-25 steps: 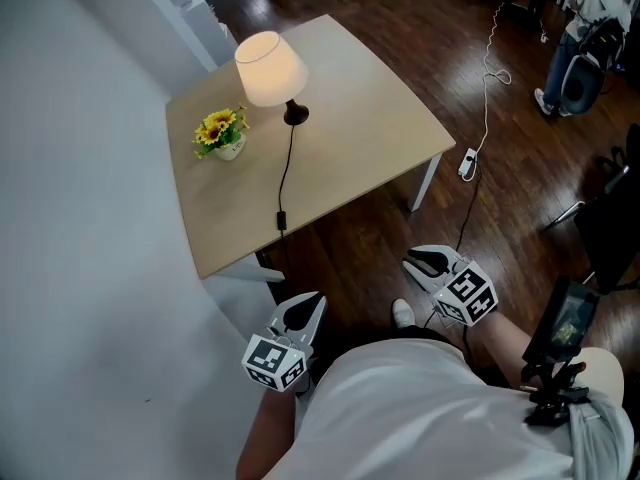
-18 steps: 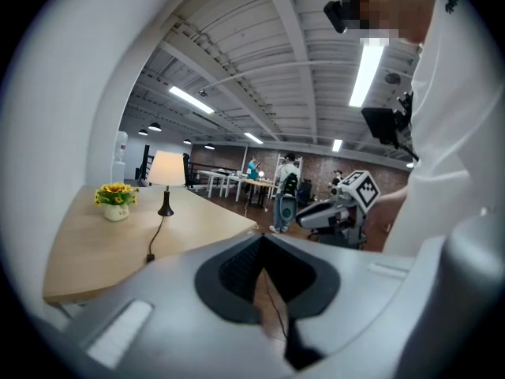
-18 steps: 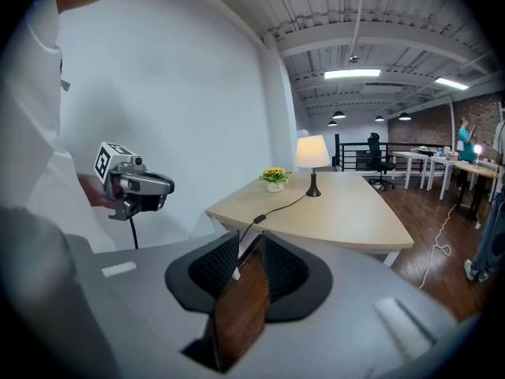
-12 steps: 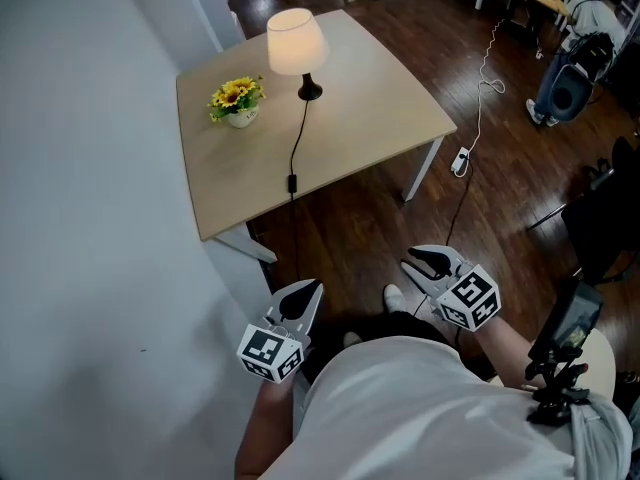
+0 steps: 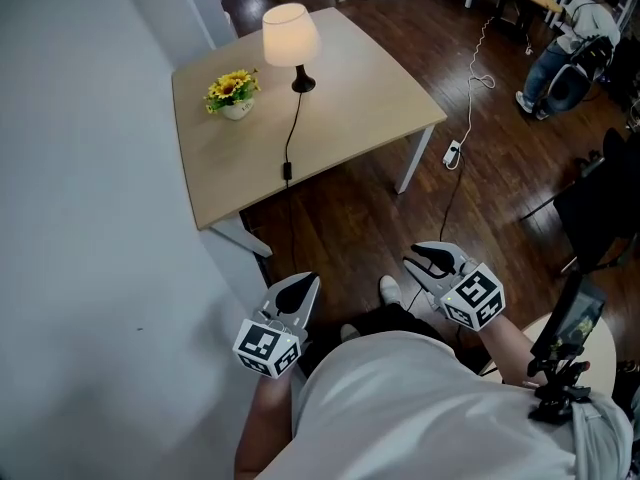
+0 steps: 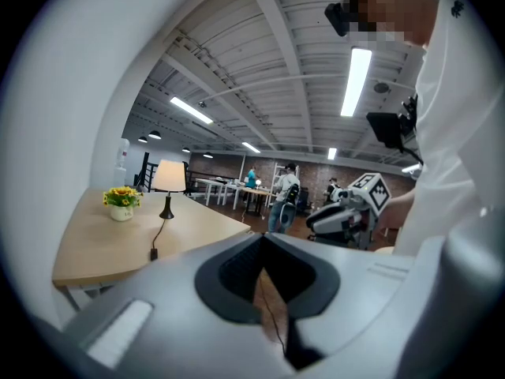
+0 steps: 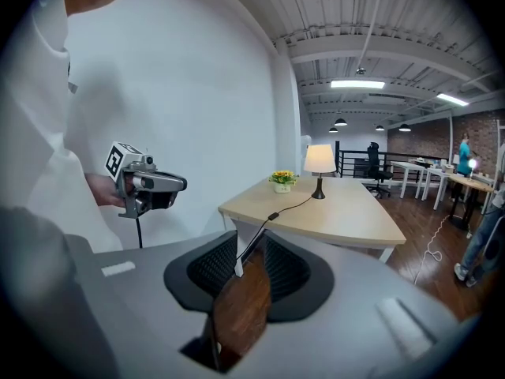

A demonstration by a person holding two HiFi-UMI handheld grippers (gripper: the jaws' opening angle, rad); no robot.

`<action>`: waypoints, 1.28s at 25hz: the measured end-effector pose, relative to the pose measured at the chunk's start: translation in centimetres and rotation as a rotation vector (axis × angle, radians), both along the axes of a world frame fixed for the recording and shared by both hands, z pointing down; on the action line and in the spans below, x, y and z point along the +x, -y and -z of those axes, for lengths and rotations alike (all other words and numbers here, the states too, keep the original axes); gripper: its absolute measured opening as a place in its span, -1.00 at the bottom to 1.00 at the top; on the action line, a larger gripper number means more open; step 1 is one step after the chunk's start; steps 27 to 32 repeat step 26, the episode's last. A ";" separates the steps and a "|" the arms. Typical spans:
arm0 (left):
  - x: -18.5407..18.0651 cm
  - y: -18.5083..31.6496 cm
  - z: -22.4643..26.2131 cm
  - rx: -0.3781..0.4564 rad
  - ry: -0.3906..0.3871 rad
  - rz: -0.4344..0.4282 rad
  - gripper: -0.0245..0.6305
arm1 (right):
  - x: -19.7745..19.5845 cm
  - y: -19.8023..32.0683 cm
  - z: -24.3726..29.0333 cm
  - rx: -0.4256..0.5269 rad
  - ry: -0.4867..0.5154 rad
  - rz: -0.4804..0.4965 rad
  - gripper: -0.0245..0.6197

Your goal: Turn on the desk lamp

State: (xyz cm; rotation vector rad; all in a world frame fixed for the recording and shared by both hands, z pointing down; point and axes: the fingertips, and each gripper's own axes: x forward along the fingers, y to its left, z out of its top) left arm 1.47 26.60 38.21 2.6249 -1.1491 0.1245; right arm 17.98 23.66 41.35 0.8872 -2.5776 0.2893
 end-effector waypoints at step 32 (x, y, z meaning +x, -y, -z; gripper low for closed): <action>-0.2 -2.4 -1.4 -0.034 0.018 -0.029 -0.87 | -0.2 -2.7 -1.2 -0.008 -0.034 -0.002 -0.63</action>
